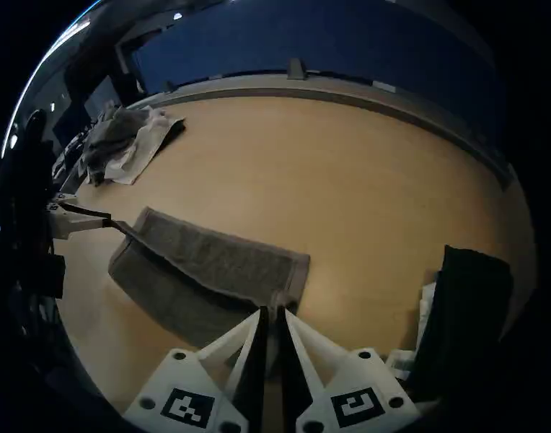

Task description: Fold towel

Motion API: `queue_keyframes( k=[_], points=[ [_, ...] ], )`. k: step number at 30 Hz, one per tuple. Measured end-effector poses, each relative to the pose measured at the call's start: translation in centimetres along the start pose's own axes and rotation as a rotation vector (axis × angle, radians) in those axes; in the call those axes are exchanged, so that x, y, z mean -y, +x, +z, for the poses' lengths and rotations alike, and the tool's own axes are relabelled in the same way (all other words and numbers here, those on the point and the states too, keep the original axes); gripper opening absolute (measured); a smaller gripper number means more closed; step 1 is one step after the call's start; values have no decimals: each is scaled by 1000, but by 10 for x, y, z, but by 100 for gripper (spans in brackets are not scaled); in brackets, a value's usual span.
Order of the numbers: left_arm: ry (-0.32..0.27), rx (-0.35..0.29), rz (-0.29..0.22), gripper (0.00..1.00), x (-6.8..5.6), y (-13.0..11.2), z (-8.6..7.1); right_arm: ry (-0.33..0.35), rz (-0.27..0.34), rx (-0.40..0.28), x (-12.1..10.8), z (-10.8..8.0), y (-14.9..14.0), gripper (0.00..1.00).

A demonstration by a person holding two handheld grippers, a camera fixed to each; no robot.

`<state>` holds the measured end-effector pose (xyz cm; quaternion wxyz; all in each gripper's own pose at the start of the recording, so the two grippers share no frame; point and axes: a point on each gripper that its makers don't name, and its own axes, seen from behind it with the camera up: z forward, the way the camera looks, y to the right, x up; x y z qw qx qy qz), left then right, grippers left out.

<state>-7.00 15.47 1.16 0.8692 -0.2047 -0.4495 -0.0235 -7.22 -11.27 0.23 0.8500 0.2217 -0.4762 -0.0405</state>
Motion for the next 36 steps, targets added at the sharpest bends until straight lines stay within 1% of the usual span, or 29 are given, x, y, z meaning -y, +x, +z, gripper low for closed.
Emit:
queue_keyframes(
  k=[9,17,19,20,21,22,24,26,28,30,32,33,34,36],
  points=[
    [6,-7,16,12,7,9,7,-15,3,2,-1,8,12,13],
    [14,-11,34,12,12,13,13,-44,0,7,-10,18,21,13],
    [14,-10,35,13,13,14,15,-49,3,9,-11,21,22,14],
    [14,-9,35,14,14,14,16,-51,5,10,-12,22,23,16],
    [14,-9,35,18,14,14,16,-53,6,11,-13,23,23,19],
    [13,-9,35,22,15,14,17,-56,8,12,-14,24,23,24],
    [10,-9,34,29,15,15,18,-60,10,13,-15,26,24,36],
    [5,-10,34,45,15,14,19,-64,11,10,-16,27,24,48],
    [1,-11,33,57,15,14,18,-69,12,5,-16,27,25,60],
    [-3,-13,30,72,15,14,17,-74,13,-1,-17,26,25,73],
    [-6,-10,26,81,16,13,16,-81,11,-3,-18,25,24,89],
    [-7,-9,24,85,16,13,15,-83,10,-4,-18,25,24,95],
    [-7,-9,22,90,17,12,15,-83,10,-4,-18,24,23,97],
    [-7,-10,19,93,18,12,14,-84,8,-4,-19,23,22,99]
  ],
)
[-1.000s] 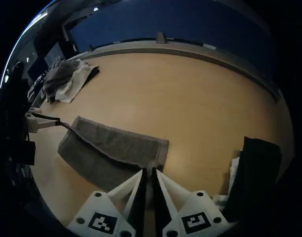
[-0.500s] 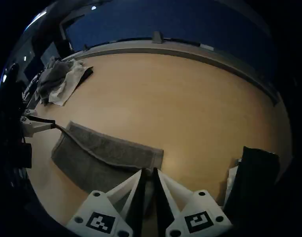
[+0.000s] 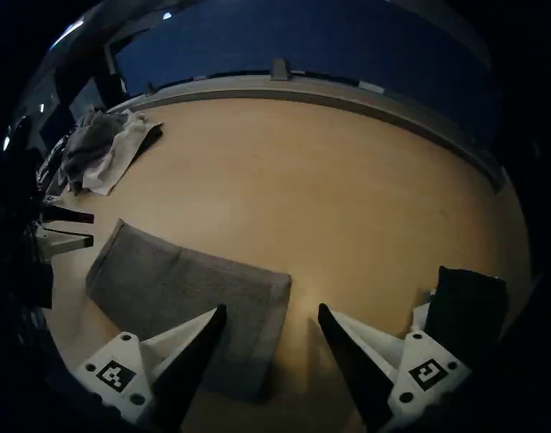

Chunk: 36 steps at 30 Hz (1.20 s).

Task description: Fold towel

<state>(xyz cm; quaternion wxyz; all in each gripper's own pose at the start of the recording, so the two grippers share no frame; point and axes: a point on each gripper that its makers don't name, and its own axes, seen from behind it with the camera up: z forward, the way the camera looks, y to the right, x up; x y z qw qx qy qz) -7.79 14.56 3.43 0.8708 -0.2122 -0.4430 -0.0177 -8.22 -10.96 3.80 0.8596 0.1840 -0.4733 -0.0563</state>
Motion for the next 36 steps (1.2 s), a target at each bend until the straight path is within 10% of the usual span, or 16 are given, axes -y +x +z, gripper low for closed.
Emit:
queue_keyframes(
  k=[36],
  points=[
    [17,-13,-6,96,-20,-50,-44,40,-27,0,19,-34,-57,99]
  ],
)
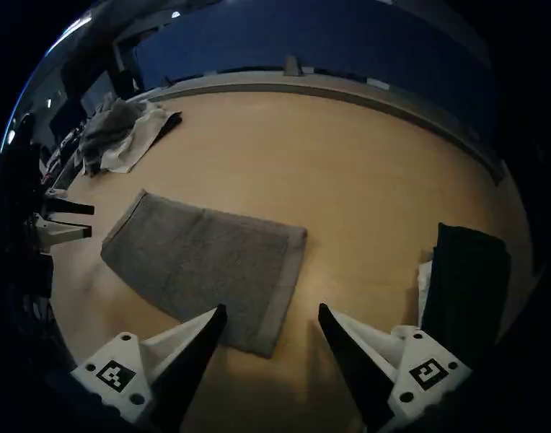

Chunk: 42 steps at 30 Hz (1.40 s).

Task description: Fold towel

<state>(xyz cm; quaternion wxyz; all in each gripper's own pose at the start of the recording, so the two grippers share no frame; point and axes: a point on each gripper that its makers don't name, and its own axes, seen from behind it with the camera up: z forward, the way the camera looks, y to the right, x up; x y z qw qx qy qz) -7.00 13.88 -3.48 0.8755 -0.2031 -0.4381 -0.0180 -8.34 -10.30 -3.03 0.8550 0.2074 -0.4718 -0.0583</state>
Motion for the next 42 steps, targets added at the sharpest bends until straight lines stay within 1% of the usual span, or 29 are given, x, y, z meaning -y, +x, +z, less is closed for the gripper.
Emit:
queue_keyframes(
  k=[9,12,16,19,21,24,28,33,37,39,42],
  points=[
    [4,-4,-3,96,-13,-35,-17,5,-37,-3,12,-6,-29,99],
    [-7,4,-12,96,-18,-46,-20,10,-41,-7,14,-6,-32,99],
    [-9,8,-10,96,-19,-51,-20,8,-47,-6,12,-5,-33,98],
    [-4,6,0,96,-17,-52,-21,4,-59,0,8,-3,-35,89],
    [-2,6,8,96,-16,-54,-23,1,-68,9,6,-1,-38,80],
    [-3,8,12,96,-17,-56,-26,8,-78,18,6,4,-42,72],
    [-10,10,5,96,-20,-59,-29,25,-86,21,7,8,-45,60],
    [-16,9,-1,95,-23,-61,-30,42,-89,31,9,13,-48,40],
    [-17,10,2,96,-23,-62,-32,51,-94,44,8,17,-51,39],
    [-17,9,4,96,-23,-62,-32,57,-97,47,8,18,-52,32],
    [-16,11,5,96,-22,-63,-33,62,-101,46,9,18,-51,27]
  ],
)
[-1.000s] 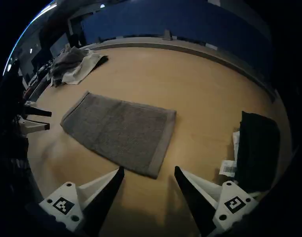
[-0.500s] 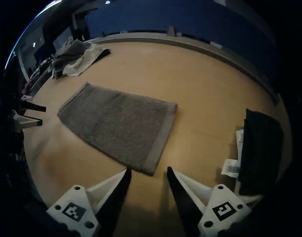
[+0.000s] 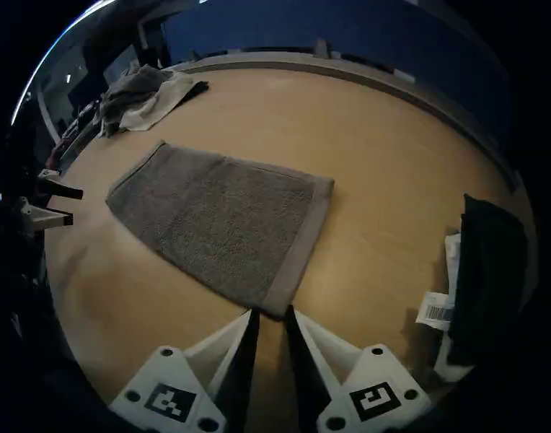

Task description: Fold towel

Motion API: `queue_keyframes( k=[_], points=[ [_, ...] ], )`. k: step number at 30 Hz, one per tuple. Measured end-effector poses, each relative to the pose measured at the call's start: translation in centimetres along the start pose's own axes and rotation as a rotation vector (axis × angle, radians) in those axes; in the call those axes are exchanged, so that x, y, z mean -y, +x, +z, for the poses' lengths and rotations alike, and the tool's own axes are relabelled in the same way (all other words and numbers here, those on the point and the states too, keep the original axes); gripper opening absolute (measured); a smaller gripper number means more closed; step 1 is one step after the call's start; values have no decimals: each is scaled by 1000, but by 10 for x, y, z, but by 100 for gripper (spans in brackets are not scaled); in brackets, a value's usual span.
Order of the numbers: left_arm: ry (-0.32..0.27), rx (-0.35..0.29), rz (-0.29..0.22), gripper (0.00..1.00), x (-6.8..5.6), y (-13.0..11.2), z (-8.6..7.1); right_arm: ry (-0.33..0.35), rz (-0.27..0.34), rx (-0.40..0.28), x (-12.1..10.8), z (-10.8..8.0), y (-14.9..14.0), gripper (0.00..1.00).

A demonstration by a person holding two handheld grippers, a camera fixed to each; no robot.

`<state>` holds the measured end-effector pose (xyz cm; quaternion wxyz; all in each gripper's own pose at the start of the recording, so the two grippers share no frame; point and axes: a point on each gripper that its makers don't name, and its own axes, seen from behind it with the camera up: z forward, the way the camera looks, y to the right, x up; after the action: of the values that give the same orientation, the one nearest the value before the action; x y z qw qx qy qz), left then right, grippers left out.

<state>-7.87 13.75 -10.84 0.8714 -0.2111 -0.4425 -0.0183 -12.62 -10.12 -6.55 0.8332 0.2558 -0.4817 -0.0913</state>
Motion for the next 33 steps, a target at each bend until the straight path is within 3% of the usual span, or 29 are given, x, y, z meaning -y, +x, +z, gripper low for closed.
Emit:
queue_keyframes(
  k=[3,5,8,21,33],
  points=[
    [1,0,-1,96,0,0,0,2,-3,0,0,0,-1,23],
    [0,0,-2,96,0,0,0,-2,1,0,-1,0,-2,12],
    [-2,0,-3,95,0,0,0,-1,10,-4,0,-2,-2,6],
    [-2,-1,1,96,0,1,0,0,3,-24,6,-10,2,3],
    [-12,-5,4,96,-2,2,-2,10,-35,-93,22,-32,42,3]
  ],
)
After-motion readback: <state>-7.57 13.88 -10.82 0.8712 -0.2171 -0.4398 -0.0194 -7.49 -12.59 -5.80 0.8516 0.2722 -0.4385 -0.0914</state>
